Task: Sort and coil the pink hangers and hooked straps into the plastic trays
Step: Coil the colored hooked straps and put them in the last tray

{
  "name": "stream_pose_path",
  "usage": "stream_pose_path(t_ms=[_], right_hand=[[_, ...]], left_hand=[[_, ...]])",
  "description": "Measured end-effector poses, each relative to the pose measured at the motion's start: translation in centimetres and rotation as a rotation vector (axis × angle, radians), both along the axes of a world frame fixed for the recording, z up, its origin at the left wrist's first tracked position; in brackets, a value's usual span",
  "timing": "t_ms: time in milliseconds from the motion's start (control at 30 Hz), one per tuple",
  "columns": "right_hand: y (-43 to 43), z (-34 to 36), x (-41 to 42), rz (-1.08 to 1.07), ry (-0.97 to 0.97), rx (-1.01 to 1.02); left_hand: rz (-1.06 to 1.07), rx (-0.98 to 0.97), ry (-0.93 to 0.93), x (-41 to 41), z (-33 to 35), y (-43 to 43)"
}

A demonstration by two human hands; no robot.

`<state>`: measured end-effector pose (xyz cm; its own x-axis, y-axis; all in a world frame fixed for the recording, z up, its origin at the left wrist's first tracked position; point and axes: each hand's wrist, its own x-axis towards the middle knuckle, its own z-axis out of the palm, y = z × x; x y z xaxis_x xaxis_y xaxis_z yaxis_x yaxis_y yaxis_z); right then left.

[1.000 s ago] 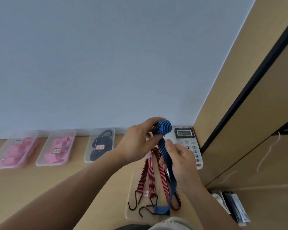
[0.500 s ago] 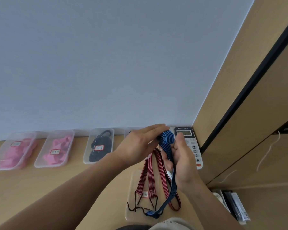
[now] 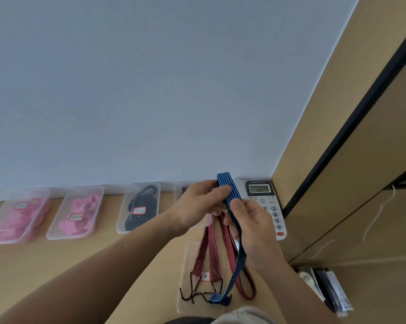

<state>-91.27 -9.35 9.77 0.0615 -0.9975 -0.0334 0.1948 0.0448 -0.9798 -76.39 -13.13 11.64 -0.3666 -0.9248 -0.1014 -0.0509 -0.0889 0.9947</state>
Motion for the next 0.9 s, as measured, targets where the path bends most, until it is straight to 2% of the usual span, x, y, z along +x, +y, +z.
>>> stream_pose_path(t_ms=[200,433,633,800,900], right_hand=[[0.0,-0.3,-0.1,-0.034,0.130,0.060],[0.2,-0.3,-0.4,-0.050,0.150,0.087],[0.7,0.2,-0.3,-0.045,0.168,0.086],[1.0,0.6,-0.2,-0.063,0.136,0.080],[1.0,0.7,0.0,-0.056,0.140,0.080]], left_hand=[[0.092,-0.048,0.089,0.4,-0.7,-0.5],[0.112,-0.244,0.023,0.5,-0.3,0.0],[0.086,-0.525,-0.300,0.8,-0.7,0.6],[0.060,-0.877,-0.557,0.6,-1.1,0.9],[0.118,-1.087,-0.652,0.7,-1.7,0.5]])
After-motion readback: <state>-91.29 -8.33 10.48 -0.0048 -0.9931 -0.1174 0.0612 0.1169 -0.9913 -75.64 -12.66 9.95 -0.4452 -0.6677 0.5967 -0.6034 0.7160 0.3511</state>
